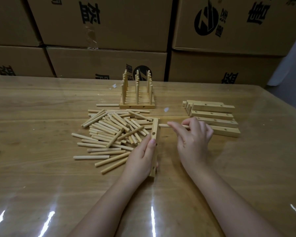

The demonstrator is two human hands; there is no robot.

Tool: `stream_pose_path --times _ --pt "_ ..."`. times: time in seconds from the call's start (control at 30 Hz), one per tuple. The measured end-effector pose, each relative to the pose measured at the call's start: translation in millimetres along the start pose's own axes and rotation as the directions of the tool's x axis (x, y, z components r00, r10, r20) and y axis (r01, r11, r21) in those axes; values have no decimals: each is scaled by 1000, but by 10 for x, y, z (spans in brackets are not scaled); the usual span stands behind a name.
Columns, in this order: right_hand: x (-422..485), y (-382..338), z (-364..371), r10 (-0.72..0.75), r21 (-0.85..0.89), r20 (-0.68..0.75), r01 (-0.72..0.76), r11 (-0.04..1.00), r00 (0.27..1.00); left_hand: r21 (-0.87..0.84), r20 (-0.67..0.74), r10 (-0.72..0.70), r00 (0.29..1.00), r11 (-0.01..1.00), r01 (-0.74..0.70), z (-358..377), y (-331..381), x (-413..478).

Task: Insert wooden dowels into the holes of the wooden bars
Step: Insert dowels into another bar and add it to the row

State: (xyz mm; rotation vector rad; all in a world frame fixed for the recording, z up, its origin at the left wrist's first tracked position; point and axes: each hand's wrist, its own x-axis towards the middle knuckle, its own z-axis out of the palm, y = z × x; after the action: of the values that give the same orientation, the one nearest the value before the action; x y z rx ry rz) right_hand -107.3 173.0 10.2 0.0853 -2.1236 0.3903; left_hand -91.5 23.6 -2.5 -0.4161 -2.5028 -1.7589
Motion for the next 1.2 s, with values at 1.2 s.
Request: stream_pose_path --times 1.2 --pt "4 -56 -47 7 -8 41 -6 1000 999 93 21 0 1000 996 -2 12 0 -11"
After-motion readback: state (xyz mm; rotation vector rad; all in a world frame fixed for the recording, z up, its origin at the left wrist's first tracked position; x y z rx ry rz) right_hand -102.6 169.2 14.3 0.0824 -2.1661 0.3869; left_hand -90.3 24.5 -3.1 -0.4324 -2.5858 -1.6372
